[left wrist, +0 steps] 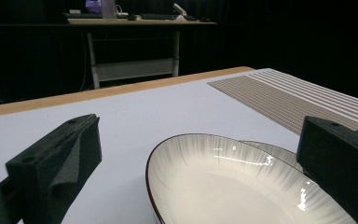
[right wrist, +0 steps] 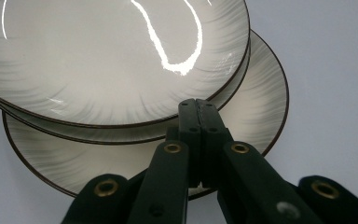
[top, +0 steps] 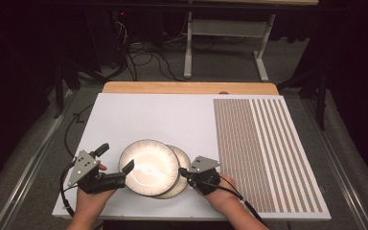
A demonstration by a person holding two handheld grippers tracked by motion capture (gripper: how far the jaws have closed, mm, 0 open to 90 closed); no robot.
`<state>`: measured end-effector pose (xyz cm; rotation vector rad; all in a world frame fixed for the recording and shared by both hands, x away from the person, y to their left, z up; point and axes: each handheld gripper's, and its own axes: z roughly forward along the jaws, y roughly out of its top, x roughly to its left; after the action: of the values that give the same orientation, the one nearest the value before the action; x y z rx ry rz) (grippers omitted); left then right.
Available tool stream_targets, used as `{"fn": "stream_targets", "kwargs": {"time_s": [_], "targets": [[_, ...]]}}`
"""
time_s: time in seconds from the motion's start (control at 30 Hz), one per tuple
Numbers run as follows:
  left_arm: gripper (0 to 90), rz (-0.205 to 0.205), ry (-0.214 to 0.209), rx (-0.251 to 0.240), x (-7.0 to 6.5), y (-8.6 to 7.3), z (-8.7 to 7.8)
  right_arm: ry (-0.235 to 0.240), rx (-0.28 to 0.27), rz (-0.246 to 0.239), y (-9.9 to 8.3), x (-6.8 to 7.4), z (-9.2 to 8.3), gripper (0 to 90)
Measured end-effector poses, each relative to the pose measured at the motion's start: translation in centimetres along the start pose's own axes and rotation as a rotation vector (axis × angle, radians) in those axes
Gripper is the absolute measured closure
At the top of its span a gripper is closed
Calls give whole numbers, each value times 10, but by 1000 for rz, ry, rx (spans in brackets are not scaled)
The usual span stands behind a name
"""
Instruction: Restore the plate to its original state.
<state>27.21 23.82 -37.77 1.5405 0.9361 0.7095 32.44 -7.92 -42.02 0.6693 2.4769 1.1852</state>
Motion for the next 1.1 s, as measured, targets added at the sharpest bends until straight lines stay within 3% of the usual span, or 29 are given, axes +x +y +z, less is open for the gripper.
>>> {"fn": "stream_targets", "kwargs": {"time_s": [1.1], "targets": [[1, 7, 9, 8, -1, 0, 2, 5, -2, 0, 1, 0, -1, 900]]}}
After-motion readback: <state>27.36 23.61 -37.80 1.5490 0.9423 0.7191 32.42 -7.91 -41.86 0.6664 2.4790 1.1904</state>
